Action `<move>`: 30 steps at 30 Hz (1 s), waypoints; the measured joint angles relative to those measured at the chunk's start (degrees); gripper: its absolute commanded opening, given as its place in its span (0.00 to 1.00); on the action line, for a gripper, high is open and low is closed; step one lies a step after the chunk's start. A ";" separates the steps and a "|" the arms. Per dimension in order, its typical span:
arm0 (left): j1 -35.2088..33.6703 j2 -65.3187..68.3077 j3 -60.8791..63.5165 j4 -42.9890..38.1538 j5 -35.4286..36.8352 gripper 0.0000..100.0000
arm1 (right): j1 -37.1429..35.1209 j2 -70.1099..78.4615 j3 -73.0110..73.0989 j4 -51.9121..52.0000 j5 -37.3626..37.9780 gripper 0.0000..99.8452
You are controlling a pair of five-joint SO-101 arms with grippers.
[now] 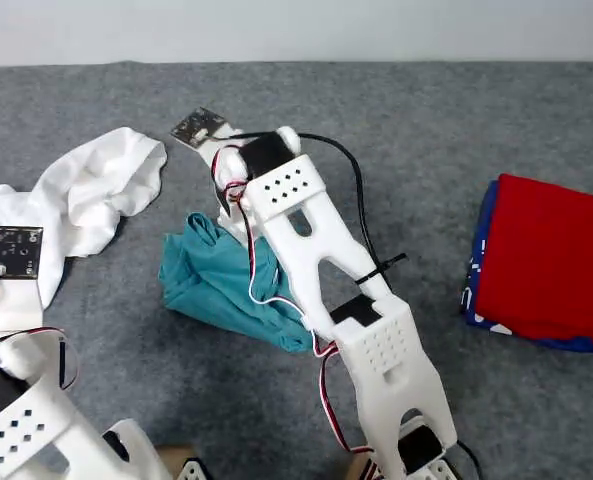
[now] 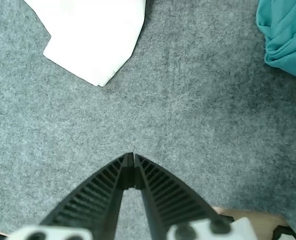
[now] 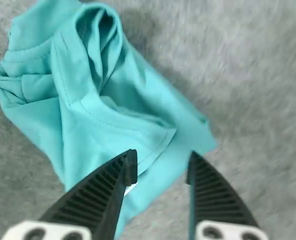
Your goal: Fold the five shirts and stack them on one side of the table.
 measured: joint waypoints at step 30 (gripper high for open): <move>0.00 0.00 0.09 0.00 0.00 0.01 | -5.19 7.47 3.69 -0.44 -1.85 0.01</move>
